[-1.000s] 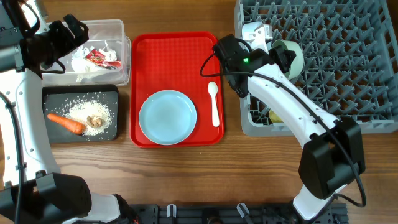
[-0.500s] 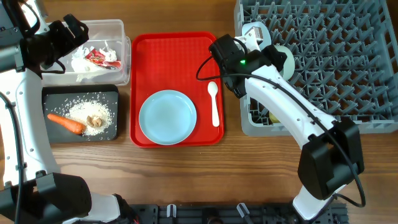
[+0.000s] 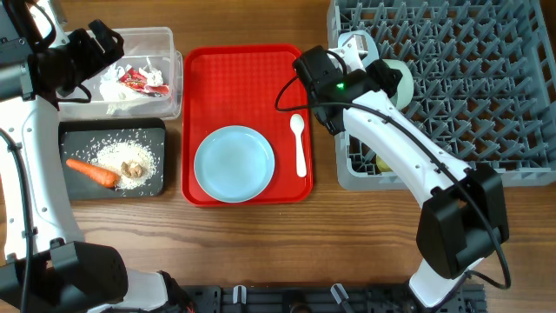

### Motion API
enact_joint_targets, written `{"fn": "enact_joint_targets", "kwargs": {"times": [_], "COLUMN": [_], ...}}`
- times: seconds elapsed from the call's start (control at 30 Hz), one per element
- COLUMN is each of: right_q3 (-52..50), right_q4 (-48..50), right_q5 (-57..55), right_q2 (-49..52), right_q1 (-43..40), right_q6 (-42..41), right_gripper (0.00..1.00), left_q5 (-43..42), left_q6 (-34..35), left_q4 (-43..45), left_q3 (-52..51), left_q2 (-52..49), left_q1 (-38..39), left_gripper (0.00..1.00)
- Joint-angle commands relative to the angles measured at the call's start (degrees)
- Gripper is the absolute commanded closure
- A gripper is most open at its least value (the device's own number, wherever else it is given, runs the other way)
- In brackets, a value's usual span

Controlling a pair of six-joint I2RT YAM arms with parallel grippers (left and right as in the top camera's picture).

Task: Sort waste into correct bins and load items into the dishwasher rack
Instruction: 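Set the green bowl in the rack and open the right gripper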

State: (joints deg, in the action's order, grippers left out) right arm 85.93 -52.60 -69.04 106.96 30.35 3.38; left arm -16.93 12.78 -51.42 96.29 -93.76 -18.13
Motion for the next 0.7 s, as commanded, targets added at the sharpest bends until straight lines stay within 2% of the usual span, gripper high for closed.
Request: {"fn": "enact_joint_targets", "kwargs": {"times": [0.0, 0.1, 0.57, 0.67], "right_q3": [-3.5, -5.84, -5.84, -5.84], "right_q4": [4.11, 6.86, 6.49, 6.84], "right_q5": [0.0, -1.68, -2.19, -7.3], "right_q2": [1.49, 1.49, 1.49, 1.49], "right_q1": [-1.05, -2.14, -3.72, -3.72], "right_q6": [3.17, 4.35, 5.7, 7.43], "right_gripper": [0.96, 0.95, 0.96, 0.96], "left_q5": [0.33, 0.33, 0.33, 0.33], "left_q6": [-0.31, -0.33, -0.31, -0.33], "left_q4": [0.11, 0.11, 0.11, 0.11], "left_q3": [0.37, 0.37, 0.37, 0.37], "left_q2": [-0.04, -0.04, -0.04, -0.04], "left_q1": [-0.11, -0.11, -0.11, -0.11], "left_gripper": [0.0, 0.0, 0.0, 0.0]}}
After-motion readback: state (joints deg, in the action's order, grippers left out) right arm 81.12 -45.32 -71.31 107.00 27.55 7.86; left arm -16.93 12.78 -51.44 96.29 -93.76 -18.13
